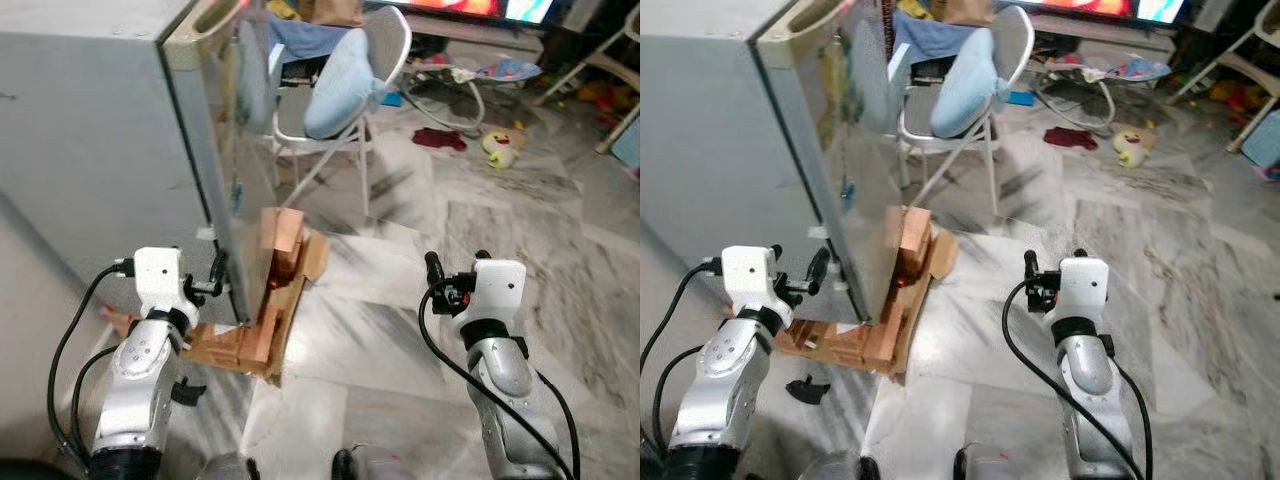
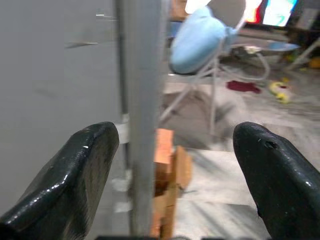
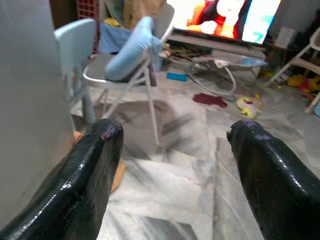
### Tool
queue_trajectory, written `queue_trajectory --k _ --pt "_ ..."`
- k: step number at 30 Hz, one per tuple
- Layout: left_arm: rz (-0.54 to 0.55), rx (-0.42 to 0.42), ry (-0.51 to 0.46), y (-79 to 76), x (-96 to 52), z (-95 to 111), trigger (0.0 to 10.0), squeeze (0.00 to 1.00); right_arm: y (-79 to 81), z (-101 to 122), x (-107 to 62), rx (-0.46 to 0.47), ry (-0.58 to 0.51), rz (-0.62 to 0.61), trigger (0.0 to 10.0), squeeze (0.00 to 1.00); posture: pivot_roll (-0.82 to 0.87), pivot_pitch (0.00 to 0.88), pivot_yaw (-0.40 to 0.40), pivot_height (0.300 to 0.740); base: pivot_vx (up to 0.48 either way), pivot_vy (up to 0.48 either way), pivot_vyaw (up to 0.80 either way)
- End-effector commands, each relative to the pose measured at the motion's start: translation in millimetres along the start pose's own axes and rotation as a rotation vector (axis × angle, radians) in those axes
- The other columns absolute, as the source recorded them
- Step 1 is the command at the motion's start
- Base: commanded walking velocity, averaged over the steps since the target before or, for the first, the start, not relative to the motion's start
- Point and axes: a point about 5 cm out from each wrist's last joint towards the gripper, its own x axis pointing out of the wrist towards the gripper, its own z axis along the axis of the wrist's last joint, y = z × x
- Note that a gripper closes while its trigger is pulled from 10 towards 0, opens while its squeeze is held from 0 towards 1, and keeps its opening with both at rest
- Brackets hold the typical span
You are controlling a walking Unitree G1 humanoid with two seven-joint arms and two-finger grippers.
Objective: Restocking fridge
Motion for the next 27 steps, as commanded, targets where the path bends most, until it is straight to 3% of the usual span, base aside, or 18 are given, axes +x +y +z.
queue_trajectory --k 1,13,27 --pt "0.003 0.0 -0.021 1.5 1.1 3.9 10.0 0.0 -1.8 6.0 0.5 -0.003 -0.018 0.002 10.0 0.0 -0.02 0.063 -0.07 0.74 0.465 0.0 0.0" --pt "0.007 0.005 -0.026 1.4 3.9 4.3 10.0 0.0 -5.2 4.8 -2.9 -0.032 -0.008 0.005 10.0 0.0 -0.02 0.068 -0.073 0.74 0.396 0.137 0.0" --pt "0.04 0.075 0.033 20.8 -6.5 0.6 10.0 0.0 -6.5 4.3 -3.2 -0.031 -0.001 0.004 10.0 0.0 -0.01 0.075 -0.075 0.74 0.0 0.0 0.0"
